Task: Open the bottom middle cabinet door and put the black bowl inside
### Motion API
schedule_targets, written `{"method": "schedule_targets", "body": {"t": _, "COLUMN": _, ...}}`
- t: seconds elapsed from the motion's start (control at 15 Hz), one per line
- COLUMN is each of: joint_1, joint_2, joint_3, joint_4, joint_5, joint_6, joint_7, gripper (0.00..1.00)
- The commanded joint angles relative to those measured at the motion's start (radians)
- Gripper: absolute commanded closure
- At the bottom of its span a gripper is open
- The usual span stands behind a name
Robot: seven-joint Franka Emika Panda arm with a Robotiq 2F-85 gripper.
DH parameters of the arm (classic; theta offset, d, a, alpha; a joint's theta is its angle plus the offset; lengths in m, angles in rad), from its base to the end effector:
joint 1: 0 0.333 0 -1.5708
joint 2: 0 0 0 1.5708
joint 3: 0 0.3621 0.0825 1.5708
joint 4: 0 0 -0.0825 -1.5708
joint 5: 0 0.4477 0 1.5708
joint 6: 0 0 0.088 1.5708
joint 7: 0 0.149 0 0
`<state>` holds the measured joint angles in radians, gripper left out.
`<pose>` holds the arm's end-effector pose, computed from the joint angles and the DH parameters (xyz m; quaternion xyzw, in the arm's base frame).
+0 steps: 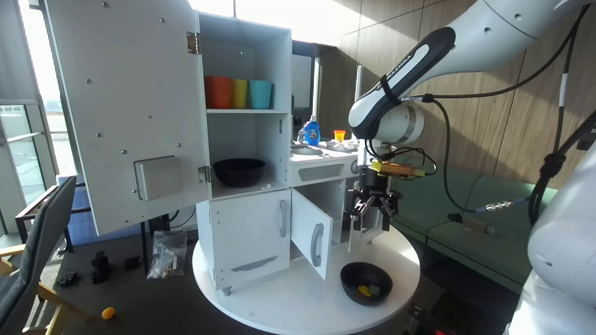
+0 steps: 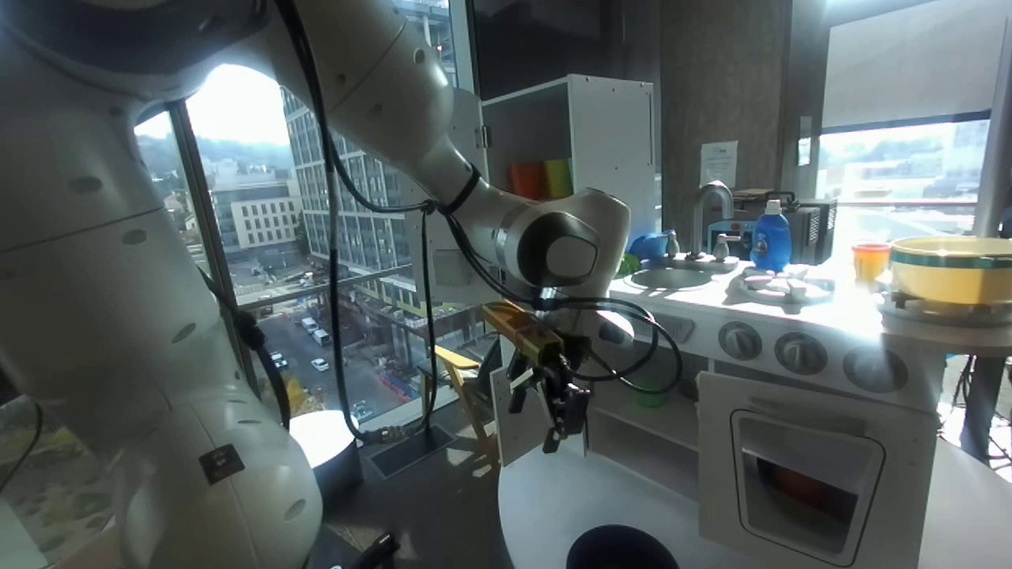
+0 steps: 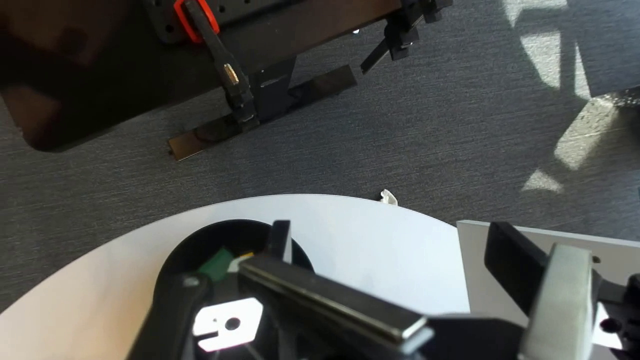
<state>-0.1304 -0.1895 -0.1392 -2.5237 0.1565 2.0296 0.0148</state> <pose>0.4221 -0.0990 0.2862 -0.9685 0.1808 0.1418 0.0955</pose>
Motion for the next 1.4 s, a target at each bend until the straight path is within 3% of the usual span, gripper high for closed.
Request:
{"method": "schedule_targets", "body": {"t": 0.0, "joint_1": -0.014, "joint_2": 0.081, "joint_3": 0.004, "joint_4": -0.032, "joint_5": -0.062, "joint_6": 0.084, "joint_7": 0.054, "gripper": 0.0}}
{"method": "schedule_targets", "body": {"t": 0.07, "joint_1": -0.015, "joint_2": 0.103, "joint_3": 0.004, "joint_4": -0.043, "joint_5": -0.084, "joint_6": 0.103, "joint_7": 0.063, "gripper": 0.0}}
{"method": "schedule_targets", "body": {"t": 0.2, "joint_1": -0.003, "joint_2": 0.172, "joint_3": 0.004, "joint_4": -0.023, "joint_5": -0.086, "joint_6": 0.033, "joint_7": 0.001, "gripper": 0.0}}
{"method": "schedule_targets", "body": {"t": 0.27, "joint_1": -0.009, "joint_2": 0.124, "joint_3": 0.001, "joint_4": -0.04, "joint_5": -0.076, "joint_6": 0.061, "joint_7": 0.032, "gripper": 0.0}}
{"method": "schedule_targets", "body": {"t": 0.73, "joint_1": -0.005, "joint_2": 0.182, "joint_3": 0.004, "joint_4": -0.034, "joint_5": -0.076, "joint_6": 0.055, "joint_7": 0.01, "gripper": 0.0}}
{"method": "schedule_targets", "body": {"t": 0.8, "joint_1": -0.017, "joint_2": 0.162, "joint_3": -0.009, "joint_4": -0.039, "joint_5": -0.035, "joint_6": 0.034, "joint_7": -0.121, "gripper": 0.0}}
{"method": "schedule_targets", "body": {"t": 1.33, "joint_1": -0.142, "joint_2": 0.251, "joint_3": -0.139, "joint_4": 0.085, "joint_5": 0.15, "joint_6": -0.081, "joint_7": -0.713, "gripper": 0.0}}
